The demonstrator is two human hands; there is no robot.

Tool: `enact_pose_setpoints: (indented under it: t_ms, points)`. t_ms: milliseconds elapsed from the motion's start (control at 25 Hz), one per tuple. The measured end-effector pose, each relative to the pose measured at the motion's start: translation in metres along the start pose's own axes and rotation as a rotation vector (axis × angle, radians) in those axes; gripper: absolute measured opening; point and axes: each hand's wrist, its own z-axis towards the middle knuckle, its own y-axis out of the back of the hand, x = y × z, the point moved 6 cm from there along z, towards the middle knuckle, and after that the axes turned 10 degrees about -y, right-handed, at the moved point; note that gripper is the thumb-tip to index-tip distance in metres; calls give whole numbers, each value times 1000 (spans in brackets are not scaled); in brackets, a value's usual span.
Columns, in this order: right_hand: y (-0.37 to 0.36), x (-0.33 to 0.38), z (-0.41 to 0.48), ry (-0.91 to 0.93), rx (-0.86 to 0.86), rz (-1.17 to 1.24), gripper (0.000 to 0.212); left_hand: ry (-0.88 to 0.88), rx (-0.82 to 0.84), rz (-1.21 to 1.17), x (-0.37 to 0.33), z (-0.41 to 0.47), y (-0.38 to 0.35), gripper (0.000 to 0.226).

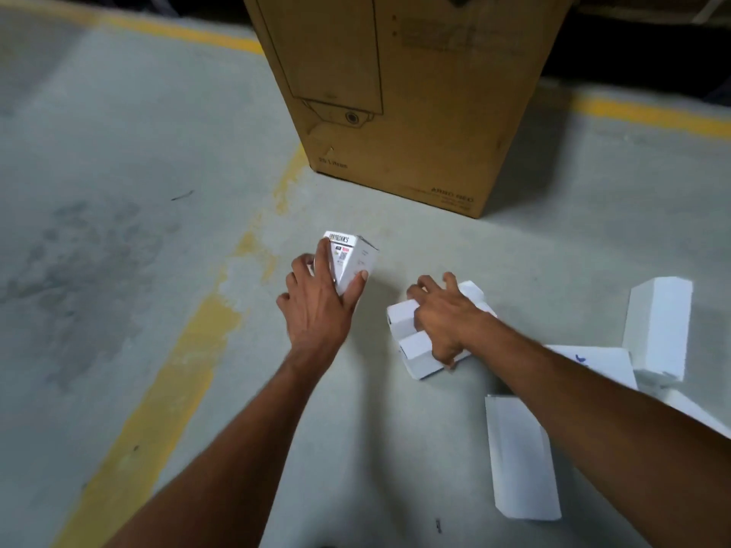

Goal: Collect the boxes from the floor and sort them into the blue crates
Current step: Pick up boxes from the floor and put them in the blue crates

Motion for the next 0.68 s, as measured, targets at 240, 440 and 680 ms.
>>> enact_pose_setpoints:
  t_ms: [240, 440, 680]
  points:
    - [97, -15, -118, -332, -509, 573, 56, 218, -207, -279, -3, -57, 132, 75]
    - [239, 2, -270, -504, -688, 897, 59, 281, -250, -322, -28, -123, 287, 74]
    - [413, 60, -421, -352, -680, 967, 61, 407, -387, -297, -44, -195, 518, 74]
